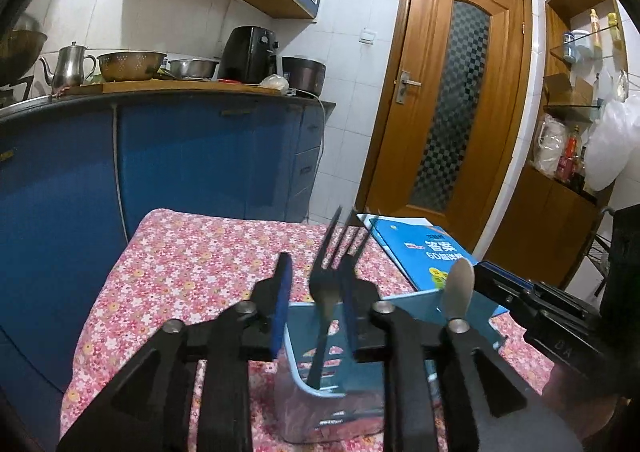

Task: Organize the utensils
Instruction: 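Lift the fork with the left tool while the right tool carries the spoon to the holder, then lower the fork into the blue holder and open the left tool while the right releases the spoon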

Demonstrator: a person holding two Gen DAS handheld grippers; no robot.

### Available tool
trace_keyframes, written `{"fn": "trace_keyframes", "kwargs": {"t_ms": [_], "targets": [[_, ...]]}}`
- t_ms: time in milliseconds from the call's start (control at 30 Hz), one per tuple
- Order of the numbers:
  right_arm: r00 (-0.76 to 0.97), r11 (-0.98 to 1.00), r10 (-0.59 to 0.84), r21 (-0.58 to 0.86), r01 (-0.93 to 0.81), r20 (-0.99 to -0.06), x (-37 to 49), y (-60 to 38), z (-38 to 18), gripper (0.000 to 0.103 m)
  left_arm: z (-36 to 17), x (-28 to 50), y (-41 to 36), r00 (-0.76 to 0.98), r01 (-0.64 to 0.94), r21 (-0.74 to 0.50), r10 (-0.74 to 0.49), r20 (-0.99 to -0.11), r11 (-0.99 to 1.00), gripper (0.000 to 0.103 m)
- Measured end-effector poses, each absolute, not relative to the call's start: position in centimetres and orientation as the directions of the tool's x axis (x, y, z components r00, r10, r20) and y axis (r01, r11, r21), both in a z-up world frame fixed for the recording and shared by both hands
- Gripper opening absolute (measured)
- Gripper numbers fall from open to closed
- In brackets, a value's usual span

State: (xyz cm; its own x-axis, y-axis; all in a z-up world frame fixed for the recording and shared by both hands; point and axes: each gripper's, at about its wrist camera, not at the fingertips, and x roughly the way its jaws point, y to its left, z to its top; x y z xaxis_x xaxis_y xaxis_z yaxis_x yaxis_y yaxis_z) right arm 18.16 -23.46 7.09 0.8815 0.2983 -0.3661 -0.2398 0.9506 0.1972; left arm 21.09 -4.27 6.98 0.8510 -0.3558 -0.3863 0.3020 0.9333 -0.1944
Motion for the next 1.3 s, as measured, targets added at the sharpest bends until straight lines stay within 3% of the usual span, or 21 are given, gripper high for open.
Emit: {"fn": "trace_keyframes", "kwargs": {"t_ms": [667,1300], "targets": [[0.856,0.943,0.309,0.247,-0.221,-0.414,12.4,-24.8,8.9,0.028,8.3,15.7,-3.4,0.804,0.325,-0.178,-0.371,-0.465,0.929,0.031],[0.729,0.94,0.326,0.286,-0.185,-0.602,7.9,-24.4,5.9,0.032,5.8,10.3,-2.8,0.709,0.313,-0.156,-0.34,-0.618,0.937,0.031]]}}
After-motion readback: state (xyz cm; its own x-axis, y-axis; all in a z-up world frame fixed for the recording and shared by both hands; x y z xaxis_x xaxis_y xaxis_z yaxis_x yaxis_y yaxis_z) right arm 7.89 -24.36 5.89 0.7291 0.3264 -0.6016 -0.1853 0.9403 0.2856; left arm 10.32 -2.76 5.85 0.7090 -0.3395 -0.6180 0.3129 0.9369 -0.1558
